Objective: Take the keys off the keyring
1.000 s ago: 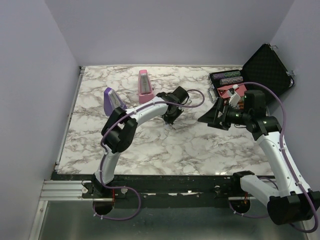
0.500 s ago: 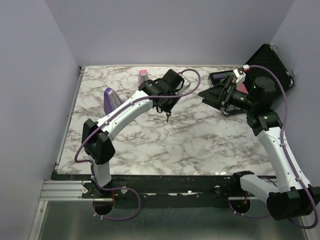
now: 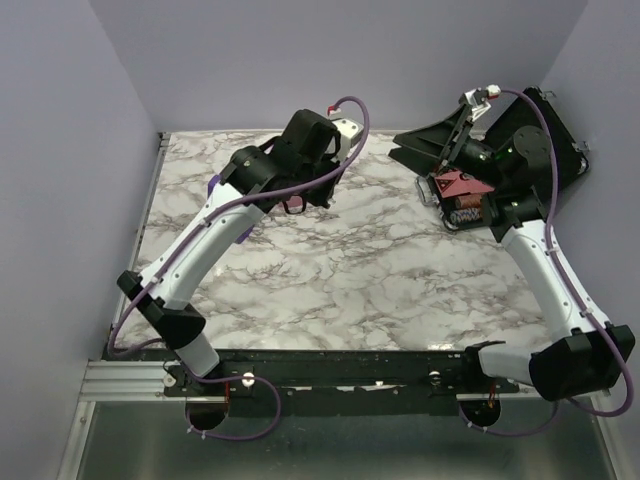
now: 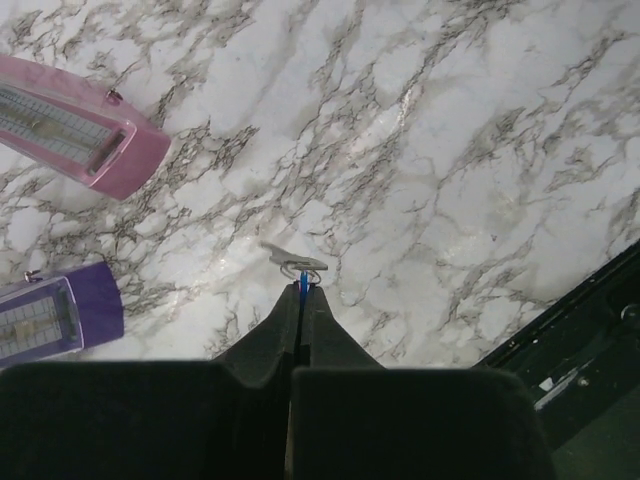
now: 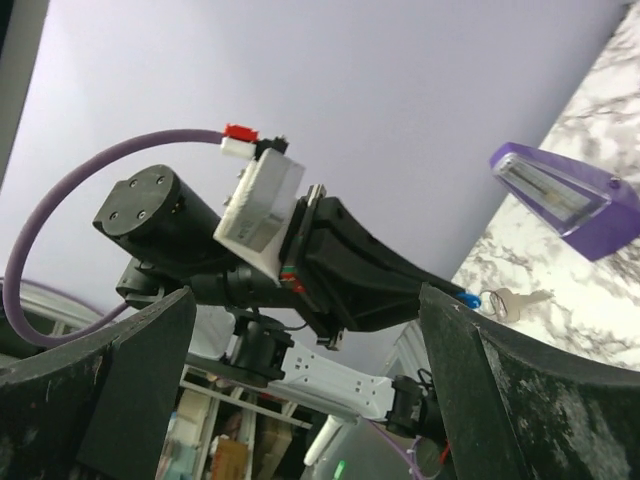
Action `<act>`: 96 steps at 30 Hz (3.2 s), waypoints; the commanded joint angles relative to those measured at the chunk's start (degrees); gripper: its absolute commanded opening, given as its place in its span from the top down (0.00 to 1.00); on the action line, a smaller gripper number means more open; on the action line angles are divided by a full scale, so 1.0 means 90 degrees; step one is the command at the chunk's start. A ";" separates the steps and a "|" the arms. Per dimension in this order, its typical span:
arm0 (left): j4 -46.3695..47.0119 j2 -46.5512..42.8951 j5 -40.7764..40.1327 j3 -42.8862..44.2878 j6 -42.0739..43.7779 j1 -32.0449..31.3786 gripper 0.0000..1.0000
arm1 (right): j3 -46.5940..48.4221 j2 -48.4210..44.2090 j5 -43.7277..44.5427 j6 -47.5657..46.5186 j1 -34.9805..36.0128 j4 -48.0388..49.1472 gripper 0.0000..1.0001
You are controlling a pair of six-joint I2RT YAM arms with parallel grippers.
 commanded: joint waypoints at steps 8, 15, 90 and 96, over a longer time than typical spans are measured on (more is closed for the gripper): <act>0.0388 -0.1311 0.1787 0.0119 -0.0277 -0.0035 1.00 | 0.1228 0.1126 -0.0326 0.0714 0.0717 0.1369 0.00; 0.0574 -0.1770 0.2949 0.0411 -0.0101 -0.0035 1.00 | 0.1687 0.1897 -0.0775 0.2324 0.0990 0.3447 0.00; 0.6814 -0.2084 0.5959 -0.1747 -0.3343 0.2221 1.00 | 0.2117 0.3168 0.0318 0.6555 0.2436 0.8616 0.33; 0.6941 -0.1996 0.6037 -0.1698 -0.3431 0.2309 1.00 | 0.2127 0.3158 0.0308 0.6545 0.2436 0.8606 0.34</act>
